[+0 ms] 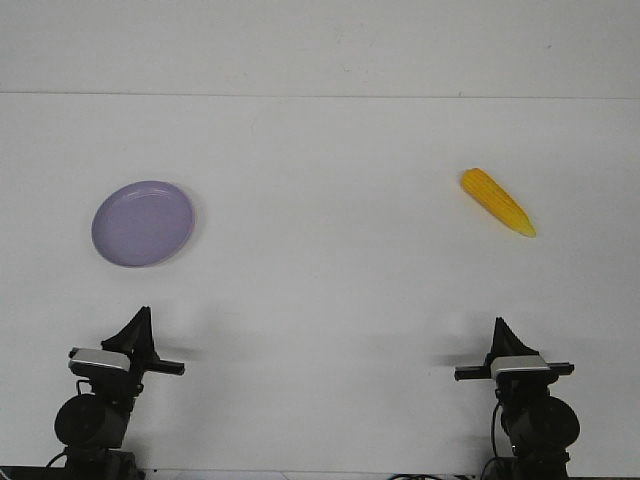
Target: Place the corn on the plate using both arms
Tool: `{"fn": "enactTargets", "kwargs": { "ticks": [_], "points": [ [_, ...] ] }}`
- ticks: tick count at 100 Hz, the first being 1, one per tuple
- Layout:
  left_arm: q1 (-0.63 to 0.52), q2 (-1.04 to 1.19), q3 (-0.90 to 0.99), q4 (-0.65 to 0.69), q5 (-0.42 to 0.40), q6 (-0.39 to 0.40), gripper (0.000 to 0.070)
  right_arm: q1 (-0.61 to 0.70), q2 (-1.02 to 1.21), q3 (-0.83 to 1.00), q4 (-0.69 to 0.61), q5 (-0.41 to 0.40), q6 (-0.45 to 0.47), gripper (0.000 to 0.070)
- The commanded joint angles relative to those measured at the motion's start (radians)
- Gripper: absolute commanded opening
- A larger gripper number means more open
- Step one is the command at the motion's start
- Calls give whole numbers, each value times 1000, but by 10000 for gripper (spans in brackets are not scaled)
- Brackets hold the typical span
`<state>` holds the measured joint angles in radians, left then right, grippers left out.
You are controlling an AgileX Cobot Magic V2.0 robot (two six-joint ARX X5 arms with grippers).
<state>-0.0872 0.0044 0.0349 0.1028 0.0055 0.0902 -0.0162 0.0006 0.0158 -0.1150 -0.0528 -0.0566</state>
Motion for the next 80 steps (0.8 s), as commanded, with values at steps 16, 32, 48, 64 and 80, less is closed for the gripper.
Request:
{"fn": "enactTargets", "kwargs": {
  "ticks": [16,32,48,64,80],
  "points": [
    [1,-1,-21,11,2,-2,14,-2,0,-3,10,0,-11,9],
    [1,-1,-21,11,1,3,14,-2,0,-3,10,0,-11,9],
    [1,-1,-21,11,3,-10,14,-2,0,-3,10,0,-11,9],
    [1,-1,-21,11,3,-137,14,-2,0,-3,10,0,-11,9],
    [1,-1,-21,11,3,-196,12,-2,0,-3,10,0,-11,9]
  ]
}}
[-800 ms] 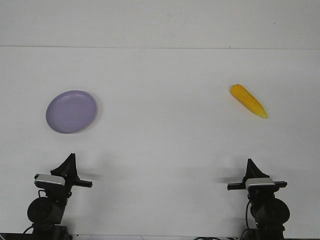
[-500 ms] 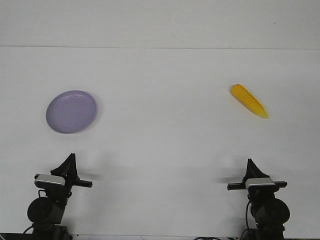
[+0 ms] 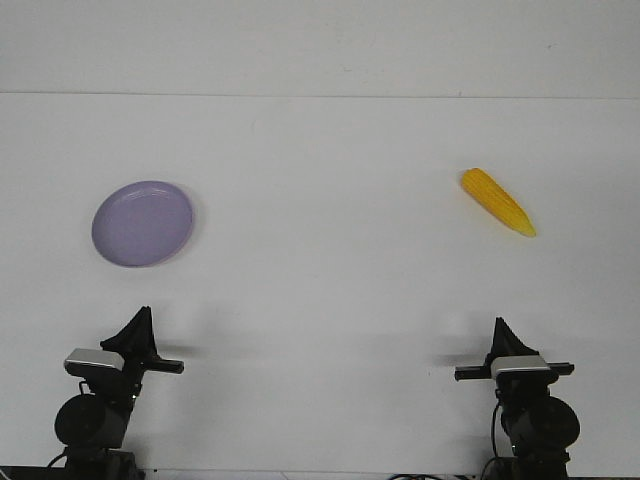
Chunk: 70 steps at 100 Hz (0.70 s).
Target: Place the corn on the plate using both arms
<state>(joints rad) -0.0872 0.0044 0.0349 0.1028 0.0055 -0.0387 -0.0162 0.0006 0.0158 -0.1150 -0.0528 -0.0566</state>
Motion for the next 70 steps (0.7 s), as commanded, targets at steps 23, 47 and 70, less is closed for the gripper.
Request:
{"fn": "enactTargets", "kwargs": {
  "ticks": [23,47,70],
  "points": [
    [1,34,120,-35,-39,-233,133,-2,0,-3,10,0,-11,9],
    [2,331,510,-288,-46,-208,381,-2,0,-3,10,0,-11,9],
    [70,744,880,-537,-180,-54,383,-2,0,-3,10,0,-11,9]
  ]
}}
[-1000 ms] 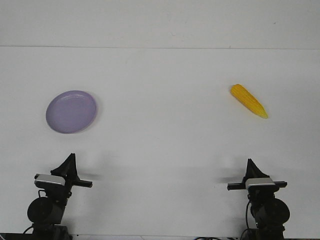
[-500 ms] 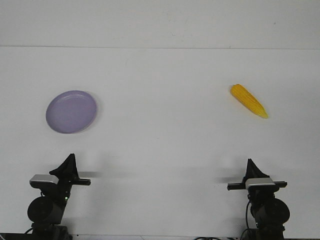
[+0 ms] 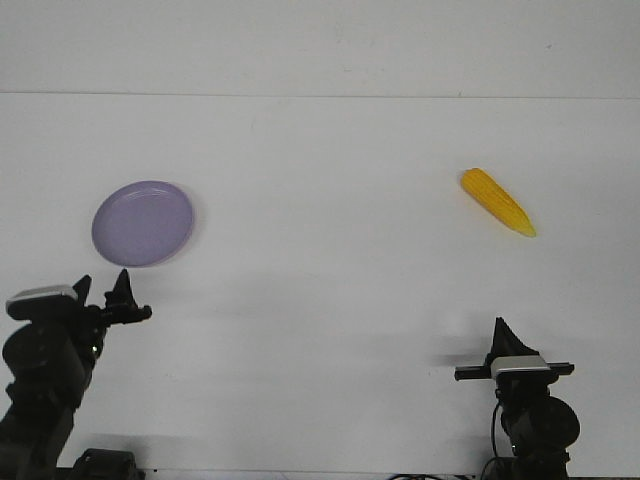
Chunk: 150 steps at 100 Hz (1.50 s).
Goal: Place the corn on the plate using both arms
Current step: 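Reach the left gripper to the lavender plate's near rim and grip it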
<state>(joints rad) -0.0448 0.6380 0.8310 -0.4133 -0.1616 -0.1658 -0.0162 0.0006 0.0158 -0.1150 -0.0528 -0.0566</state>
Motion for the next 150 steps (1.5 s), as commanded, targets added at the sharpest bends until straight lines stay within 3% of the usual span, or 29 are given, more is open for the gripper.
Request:
{"fn": "enactTargets", "kwargs": {
  "ticks": [1,24,47,84,113,128,139,150],
  "points": [
    [36,130,97,-26,-13,76,383,-2,0,-3,10,0,-11,9],
    [238,527,294,-57,106,76,382,-2,0,-3,10,0,-11,9],
    [365,872,399,-52,165,72,382,-2,0,-3,10,0,-11,9],
    [399,1109,416,121,244,37,382,-2,0,-3,10,0,-11,9],
    [390,1177,416,183,244,26,374,-2,0,-3,10,0,-11,9],
    [390,1179,416,194,243,25,259,-2,0,-3,10,0,-11,9],
    [390,1181,416,197,243,24,240,-2,0,-3,10,0,-11,9],
    [390,1181,416,197,243,23,112,-2,0,-3,10,0,-11,9]
  ]
}}
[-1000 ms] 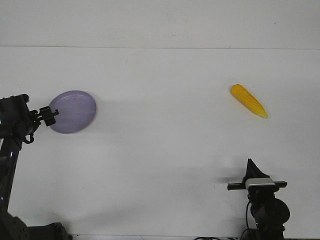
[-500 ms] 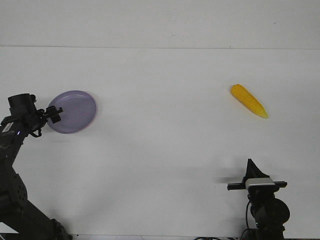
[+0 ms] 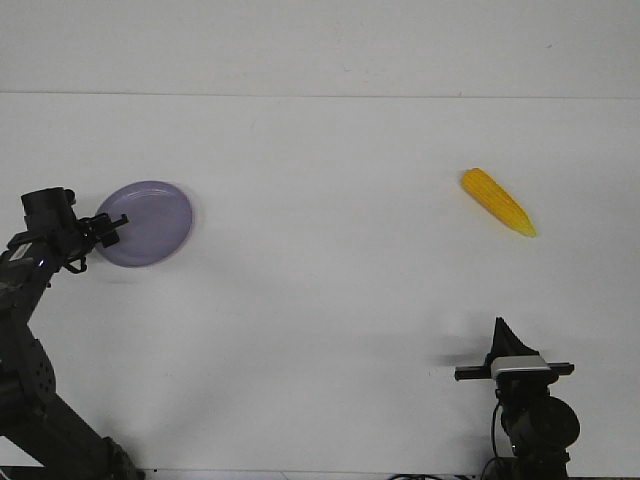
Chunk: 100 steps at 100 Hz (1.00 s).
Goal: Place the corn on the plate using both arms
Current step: 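Reach the left gripper to the lavender plate's near rim and grip it, then drag the lavender plate with the left gripper toward the table center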
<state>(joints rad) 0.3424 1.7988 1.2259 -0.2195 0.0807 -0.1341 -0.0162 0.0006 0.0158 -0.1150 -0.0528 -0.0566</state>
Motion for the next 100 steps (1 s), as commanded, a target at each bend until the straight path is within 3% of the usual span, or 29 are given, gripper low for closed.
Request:
{"fn": "enactTargets", "kwargs": {
  "ticks": [1,11,18,40,79,100],
  "points": [
    [3,20,21,3,1,-9,103,-2,0,-3,10,0,-11,9],
    [3,20,21,-6,2,-9,74,-2,0,-3,10,0,-11,9],
    [3,20,21,-12,2,-8,3,-2,0,-3,10,0,-11,9],
    [3,19,23,-20,10,14,6,-2,0,-3,10,0,-11,9],
    [-3,-286,24,-135,278,-41,6,-2,0,-3,10,0,-11,9],
    [-122,-545,-32,-239,295,-52,6,-2,0,-3,10,0,-11,9]
  ]
}}
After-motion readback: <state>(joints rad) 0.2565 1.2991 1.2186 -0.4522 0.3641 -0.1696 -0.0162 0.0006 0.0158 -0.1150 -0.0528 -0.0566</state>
